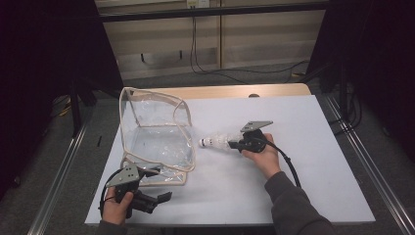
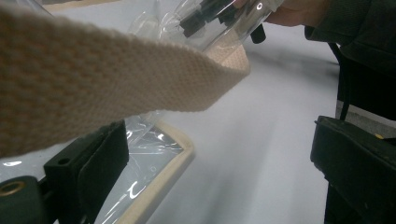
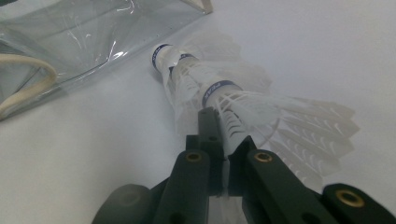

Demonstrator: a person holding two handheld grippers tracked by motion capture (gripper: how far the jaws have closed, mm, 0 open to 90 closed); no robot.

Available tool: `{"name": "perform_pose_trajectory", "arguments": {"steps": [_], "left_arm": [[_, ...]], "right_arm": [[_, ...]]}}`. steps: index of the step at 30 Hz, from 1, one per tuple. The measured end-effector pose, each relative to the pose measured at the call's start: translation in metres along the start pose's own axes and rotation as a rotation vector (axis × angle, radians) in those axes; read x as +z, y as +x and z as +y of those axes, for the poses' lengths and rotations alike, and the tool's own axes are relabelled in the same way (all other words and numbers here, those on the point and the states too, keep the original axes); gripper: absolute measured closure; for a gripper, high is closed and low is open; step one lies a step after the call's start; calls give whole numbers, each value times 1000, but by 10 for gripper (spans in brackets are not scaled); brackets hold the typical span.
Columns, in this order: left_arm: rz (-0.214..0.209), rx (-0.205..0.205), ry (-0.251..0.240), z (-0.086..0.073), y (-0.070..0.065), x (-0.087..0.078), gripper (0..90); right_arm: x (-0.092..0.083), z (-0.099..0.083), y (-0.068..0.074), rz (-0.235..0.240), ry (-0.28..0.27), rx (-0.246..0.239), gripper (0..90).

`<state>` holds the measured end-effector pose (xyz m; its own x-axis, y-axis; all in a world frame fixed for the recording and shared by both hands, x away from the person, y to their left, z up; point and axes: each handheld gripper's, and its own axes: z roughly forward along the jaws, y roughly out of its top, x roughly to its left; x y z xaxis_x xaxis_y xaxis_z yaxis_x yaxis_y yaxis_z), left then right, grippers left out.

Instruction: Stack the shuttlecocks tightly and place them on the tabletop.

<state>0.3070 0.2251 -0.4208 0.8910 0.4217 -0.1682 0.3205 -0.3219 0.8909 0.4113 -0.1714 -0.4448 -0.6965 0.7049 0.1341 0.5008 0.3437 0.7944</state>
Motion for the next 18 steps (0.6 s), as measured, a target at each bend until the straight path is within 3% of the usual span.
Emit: {"name": "perform_pose_trajectory", "arguments": {"steps": [18], "left_arm": [[-2, -3, -2, 0, 0, 0, 41]], "right_arm": [[5, 3, 4, 17, 9, -13, 897]]}}
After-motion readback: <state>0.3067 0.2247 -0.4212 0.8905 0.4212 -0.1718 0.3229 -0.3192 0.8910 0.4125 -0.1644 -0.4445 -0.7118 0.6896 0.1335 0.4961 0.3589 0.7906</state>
